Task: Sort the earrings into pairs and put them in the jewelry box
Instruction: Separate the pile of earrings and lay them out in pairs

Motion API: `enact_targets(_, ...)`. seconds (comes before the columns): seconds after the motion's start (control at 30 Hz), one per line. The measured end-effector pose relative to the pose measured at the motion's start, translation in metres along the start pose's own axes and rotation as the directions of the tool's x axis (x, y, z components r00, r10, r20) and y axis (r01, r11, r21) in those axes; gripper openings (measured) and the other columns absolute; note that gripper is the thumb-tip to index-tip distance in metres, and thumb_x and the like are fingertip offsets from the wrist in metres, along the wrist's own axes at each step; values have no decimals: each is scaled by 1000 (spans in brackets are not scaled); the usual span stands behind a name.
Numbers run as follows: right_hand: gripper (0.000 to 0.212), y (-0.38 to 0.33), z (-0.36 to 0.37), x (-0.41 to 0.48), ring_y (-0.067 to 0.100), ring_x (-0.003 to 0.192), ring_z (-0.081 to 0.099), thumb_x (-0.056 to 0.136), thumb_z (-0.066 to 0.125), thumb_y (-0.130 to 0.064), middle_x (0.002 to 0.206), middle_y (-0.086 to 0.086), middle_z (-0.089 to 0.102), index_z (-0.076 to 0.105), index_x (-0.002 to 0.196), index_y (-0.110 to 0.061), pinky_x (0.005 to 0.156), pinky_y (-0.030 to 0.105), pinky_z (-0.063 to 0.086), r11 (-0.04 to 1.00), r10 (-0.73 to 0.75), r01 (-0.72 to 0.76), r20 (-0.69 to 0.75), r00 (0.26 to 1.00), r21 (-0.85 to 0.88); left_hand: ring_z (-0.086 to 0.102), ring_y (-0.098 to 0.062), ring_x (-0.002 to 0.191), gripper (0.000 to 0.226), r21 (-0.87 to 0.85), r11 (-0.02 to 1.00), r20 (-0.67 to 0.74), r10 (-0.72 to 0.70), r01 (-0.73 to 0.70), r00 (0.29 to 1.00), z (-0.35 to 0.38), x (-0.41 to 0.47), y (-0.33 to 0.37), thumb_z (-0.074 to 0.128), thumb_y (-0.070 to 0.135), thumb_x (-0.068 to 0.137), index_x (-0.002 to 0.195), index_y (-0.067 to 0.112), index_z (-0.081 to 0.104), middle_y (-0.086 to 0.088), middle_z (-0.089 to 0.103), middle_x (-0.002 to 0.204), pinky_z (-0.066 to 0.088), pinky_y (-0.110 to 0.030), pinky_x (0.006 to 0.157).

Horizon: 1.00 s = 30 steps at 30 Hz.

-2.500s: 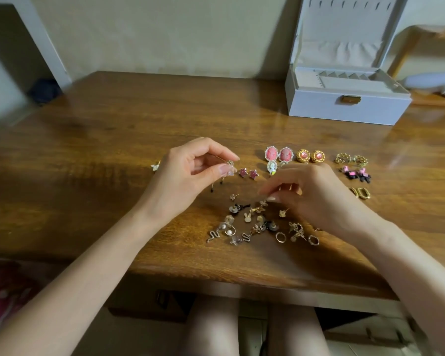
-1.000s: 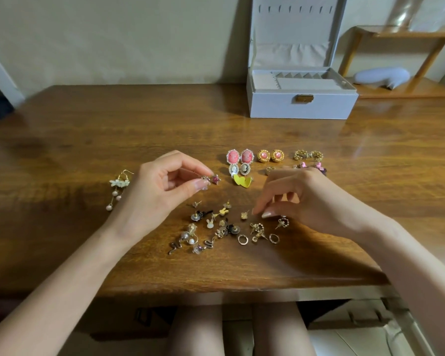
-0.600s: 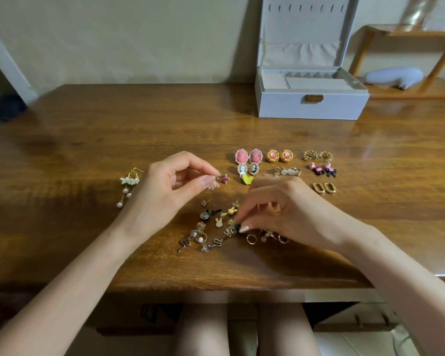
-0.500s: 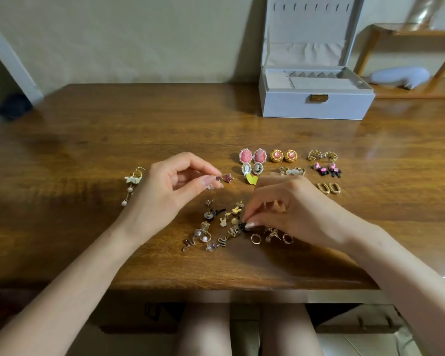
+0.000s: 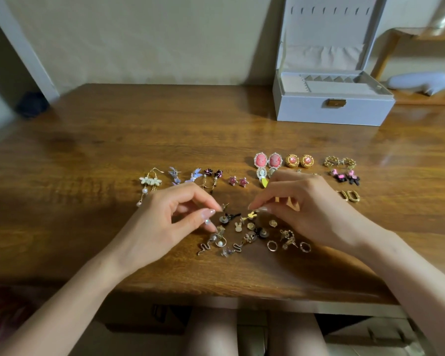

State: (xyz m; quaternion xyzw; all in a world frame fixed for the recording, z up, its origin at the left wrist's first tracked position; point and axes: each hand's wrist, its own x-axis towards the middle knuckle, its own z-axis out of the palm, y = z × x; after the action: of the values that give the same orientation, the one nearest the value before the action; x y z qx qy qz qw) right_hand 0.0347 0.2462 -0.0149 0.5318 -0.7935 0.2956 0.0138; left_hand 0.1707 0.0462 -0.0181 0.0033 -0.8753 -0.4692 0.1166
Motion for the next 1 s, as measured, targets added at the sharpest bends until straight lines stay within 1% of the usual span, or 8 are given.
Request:
enact_targets(0.2, 26, -2, 2, 6, 2, 78, 50, 84, 64, -5, 83, -11, 56, 73, 92, -28, 67, 9, 38, 999, 36, -36, 15, 999, 11, 70, -10, 71, 13, -12, 1000, 5, 21, -20, 1000, -3, -5, -1, 58, 21, 83, 92, 17, 68, 7, 67, 95, 54, -21, 71)
enact_targets(0.33, 16, -10, 6, 13, 5, 74, 50, 85, 66, -19, 83, -7, 54, 72, 95, -30, 64, 11, 39, 1000, -6, 6, 56, 998, 12, 69, -10, 77, 9, 11, 999, -56, 46, -46, 997, -4, -1, -2, 62, 24, 87, 93, 19, 67, 5, 67, 90, 53, -20, 73)
enact_targets(0.47, 12, -20, 14, 24, 7, 74, 53, 80, 71, -25, 84, -5, 55, 73, 92, -27, 66, 27, 49, 998, -52, 49, 94, 994, 27, 67, -5, 81, 14, -9, 1000, -146, 26, -27, 989, -2, 4, -2, 59, 25, 81, 91, 20, 67, 8, 68, 90, 52, -19, 75)
enact_targets(0.67, 3, -23, 21, 31, 6, 72, 52, 81, 70, -21, 83, -6, 57, 71, 84, -21, 66, 33, 52, 997, -79, 79, 104, 991, 3, 66, -6, 85, 14, -5, 999, -170, 31, -32, 985, -1, 4, -4, 58, 25, 82, 92, 21, 68, 9, 67, 90, 51, -17, 75)
enact_targets(0.73, 3, -21, 21, 31, 2, 72, 51, 82, 69, -22, 84, -8, 57, 70, 84, -21, 67, 30, 51, 999, -50, 50, 96, 994, 1, 67, -8, 84, 8, -23, 999, -154, 42, -46, 987, -1, 4, -5, 62, 22, 85, 91, 19, 67, 7, 68, 90, 52, -17, 75)
enact_targets(0.83, 3, -18, 16, 30, -3, 72, 48, 83, 68, -24, 80, -17, 54, 70, 83, -21, 65, 13, 41, 1000, 10, -11, 59, 998, 24, 68, -10, 86, 10, -49, 995, -93, 84, -88, 992, -2, 3, -4, 61, 24, 85, 91, 18, 67, 5, 67, 93, 50, -16, 74)
enact_targets(0.9, 1, -16, 10, 30, -4, 72, 48, 82, 69, -23, 78, -18, 54, 69, 81, -22, 64, 11, 38, 996, 61, -63, 41, 997, 68, 67, -11, 89, 15, -53, 992, -43, 108, -110, 993, -1, 2, -3, 57, 27, 85, 92, 18, 67, 6, 66, 94, 49, -15, 75)
enact_targets(1.0, 2, -14, 3, 29, 0, 73, 51, 82, 70, -21, 78, -15, 59, 69, 80, -22, 64, 12, 39, 987, 105, -107, 24, 994, 121, 64, -10, 93, 18, -5, 992, -6, 129, -129, 992, 1, 3, -4, 56, 32, 84, 91, 20, 67, 11, 66, 94, 48, -14, 76)
